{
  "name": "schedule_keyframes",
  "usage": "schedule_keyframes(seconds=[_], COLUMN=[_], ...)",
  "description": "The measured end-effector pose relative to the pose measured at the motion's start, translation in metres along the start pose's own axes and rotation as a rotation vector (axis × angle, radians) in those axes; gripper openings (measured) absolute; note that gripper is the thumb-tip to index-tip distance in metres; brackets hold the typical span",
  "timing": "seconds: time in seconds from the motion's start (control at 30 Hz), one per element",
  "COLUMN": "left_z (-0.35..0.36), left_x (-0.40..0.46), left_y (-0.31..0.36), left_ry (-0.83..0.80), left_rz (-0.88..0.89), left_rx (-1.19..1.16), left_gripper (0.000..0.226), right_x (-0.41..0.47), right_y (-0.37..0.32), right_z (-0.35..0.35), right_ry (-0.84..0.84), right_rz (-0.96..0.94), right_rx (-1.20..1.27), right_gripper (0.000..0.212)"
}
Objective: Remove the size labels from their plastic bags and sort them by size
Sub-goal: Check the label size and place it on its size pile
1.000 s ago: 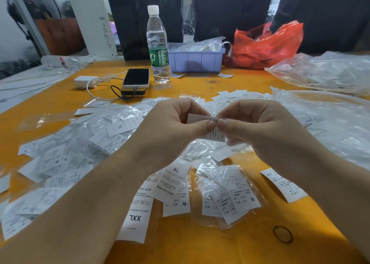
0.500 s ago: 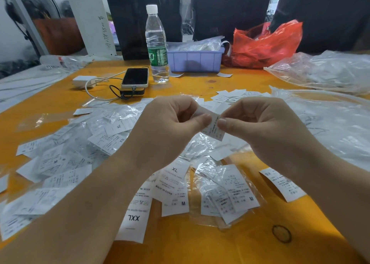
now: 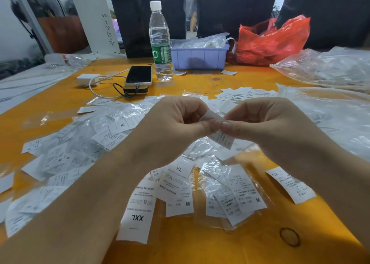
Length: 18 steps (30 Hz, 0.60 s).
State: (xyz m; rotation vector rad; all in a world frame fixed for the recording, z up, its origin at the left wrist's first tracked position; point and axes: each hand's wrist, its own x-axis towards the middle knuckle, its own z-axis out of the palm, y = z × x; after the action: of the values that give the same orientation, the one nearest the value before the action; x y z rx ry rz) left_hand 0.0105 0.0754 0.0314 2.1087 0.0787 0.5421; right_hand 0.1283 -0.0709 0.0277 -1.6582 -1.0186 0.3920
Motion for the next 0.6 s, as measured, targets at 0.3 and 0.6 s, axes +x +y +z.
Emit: schedule_keyframes(seconds=[0.3, 0.6], left_z=[0.002, 0.011], left_x=[0.003, 0.001], left_y=[-0.007, -0.006], left_ry=[0.066, -0.025], left_rz=[-0.122, -0.109], left_rx=[-0.128, -0.056], left_gripper=[0.019, 0.024], right_x=[-0.001, -0.001], right_y=[-0.003, 0.000], right_z=[-0.001, -0.001], right_ry=[0.034, 0.012], right_rz=[-0.015, -0.016], right_rx=[0.120, 0.132], right_gripper=[0.024, 0.029])
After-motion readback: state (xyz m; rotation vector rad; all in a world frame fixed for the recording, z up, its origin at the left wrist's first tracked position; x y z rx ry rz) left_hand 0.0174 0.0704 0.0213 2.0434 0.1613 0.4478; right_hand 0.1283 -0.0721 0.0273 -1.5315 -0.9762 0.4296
